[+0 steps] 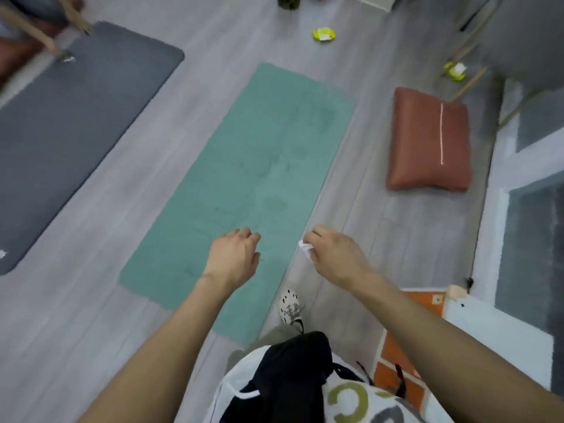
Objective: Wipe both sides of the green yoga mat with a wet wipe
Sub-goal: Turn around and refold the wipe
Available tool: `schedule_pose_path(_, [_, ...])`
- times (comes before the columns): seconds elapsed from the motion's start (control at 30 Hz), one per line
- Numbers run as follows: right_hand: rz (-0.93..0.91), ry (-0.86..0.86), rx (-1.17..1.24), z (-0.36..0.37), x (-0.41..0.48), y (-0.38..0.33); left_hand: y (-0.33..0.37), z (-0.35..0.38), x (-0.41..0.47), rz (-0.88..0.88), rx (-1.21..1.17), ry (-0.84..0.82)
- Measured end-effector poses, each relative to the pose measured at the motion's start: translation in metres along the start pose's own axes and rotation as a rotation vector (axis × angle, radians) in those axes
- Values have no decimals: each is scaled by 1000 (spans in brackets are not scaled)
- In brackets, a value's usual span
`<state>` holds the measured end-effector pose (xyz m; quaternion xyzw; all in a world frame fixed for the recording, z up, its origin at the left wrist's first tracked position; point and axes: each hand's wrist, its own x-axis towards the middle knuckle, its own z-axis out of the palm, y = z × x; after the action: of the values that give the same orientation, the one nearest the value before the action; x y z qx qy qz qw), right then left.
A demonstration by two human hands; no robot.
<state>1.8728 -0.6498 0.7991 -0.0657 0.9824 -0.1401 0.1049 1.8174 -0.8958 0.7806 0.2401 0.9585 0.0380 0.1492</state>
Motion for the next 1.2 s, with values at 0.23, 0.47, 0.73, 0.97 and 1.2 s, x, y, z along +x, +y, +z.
schedule_pose_path(0.23, [-290,-163,-84,-28,82,19,3,4,2,-316,-144,57])
schedule_pose_path(0.47, [-656,-393,-127,-25,154,9,28,25,-11,-790,-317,94])
schedule_pose_path(0.73, [-1065,-629,-35,-12,203,14,123,37,4,-1266,-642,233])
schedule_pose_path(0.97, [-1201,-831,-19,11,190,28,186,72,30,-1395,-995,564])
schedule_pose_path(1.2, [-1015,-860,102,35,171,28,210,112,41,-1619,-1152,830])
